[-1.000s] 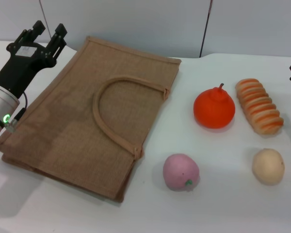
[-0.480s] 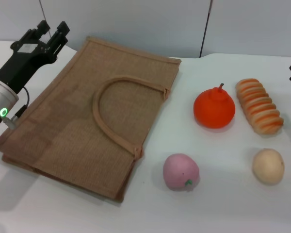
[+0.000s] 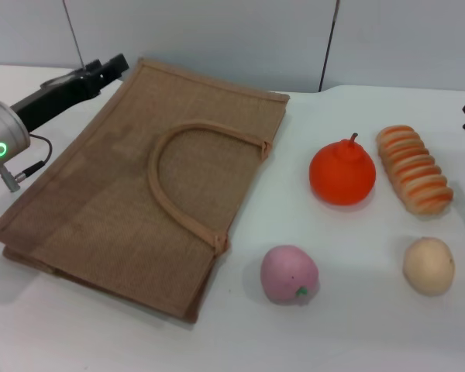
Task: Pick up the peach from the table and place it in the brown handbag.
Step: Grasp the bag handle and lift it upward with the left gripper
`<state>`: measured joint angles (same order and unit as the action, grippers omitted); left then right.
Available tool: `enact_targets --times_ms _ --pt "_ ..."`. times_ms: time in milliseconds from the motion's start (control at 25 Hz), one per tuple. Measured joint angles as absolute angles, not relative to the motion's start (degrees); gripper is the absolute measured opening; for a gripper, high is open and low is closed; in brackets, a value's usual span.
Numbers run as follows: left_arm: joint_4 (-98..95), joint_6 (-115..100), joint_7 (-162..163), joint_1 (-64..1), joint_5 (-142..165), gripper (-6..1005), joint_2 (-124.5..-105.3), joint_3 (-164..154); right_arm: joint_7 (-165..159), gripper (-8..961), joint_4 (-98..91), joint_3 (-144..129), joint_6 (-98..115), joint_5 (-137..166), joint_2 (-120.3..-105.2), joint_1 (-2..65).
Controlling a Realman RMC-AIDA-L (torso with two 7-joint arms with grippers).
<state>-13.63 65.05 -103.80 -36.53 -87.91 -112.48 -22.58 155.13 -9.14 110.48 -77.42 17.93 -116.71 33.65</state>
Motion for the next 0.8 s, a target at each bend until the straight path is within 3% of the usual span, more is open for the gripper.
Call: enact_targets --times_ms 360,640,800 --pt "-23.81 62.82 -85.5 -40.24 -67.32 607 -113.1 -22.59 155.13 818 -9.14 110.48 -77.43 17.93 -116.63 33.59" --pt "-35.84 61.38 -68.08 -43.36 -48.94 606 -115.99 -24.98 155.13 818 -9.14 110.48 -77.43 17.93 -116.55 33.56" --pt "-39.66 60.81 -59.91 -43.97 -44.18 606 -116.17 -32.51 155.19 818 -9.14 110.48 -77.43 17.93 -116.54 33.57"
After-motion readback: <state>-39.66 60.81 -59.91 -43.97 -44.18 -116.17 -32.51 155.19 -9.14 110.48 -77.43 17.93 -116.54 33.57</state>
